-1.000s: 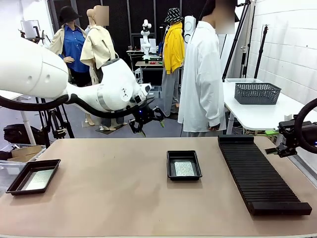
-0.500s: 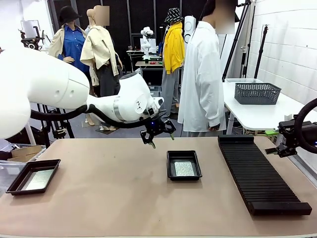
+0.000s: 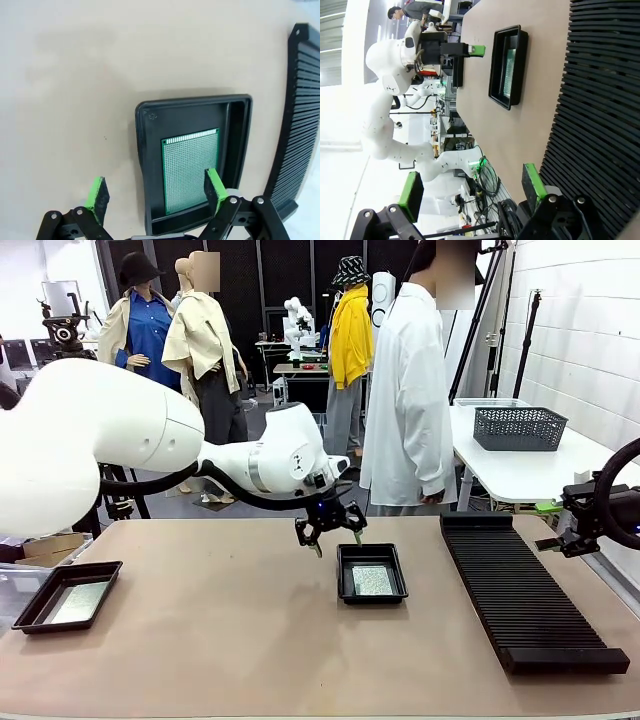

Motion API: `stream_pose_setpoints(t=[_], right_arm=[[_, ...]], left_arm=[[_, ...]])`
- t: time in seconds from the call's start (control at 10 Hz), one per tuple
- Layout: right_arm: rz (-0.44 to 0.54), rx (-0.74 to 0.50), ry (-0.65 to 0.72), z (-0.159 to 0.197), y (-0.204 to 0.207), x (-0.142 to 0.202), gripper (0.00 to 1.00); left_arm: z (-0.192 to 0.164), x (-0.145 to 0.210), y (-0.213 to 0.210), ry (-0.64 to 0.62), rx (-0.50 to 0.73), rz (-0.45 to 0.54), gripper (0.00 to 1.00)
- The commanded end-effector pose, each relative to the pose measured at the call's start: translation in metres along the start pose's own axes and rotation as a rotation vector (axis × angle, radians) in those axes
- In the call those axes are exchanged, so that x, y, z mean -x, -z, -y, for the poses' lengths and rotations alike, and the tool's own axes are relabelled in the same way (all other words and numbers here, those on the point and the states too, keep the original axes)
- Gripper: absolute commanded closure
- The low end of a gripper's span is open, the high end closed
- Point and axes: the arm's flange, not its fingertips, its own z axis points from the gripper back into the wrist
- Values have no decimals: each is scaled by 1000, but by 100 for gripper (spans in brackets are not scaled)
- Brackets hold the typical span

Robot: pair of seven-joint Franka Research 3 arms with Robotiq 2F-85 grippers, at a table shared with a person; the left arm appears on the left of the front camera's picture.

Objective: Inspect and transfer BCBs to ESD trays.
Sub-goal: Pick up the ESD tray and place it on the left side of the table.

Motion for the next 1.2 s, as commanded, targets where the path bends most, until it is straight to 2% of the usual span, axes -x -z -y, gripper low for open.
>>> stream_pose_setpoints(t=[0.0,0.2,1.1], right_arm=[[6,2,0,-1,0,2,0],[6,2,0,-1,0,2,0],[6,2,0,-1,0,2,0]], left_arm=[[6,-7,6,80,-52,-8,0],[7,-1,17,132,-60,-40,0],[4,6,27,116,-48,-63,0]])
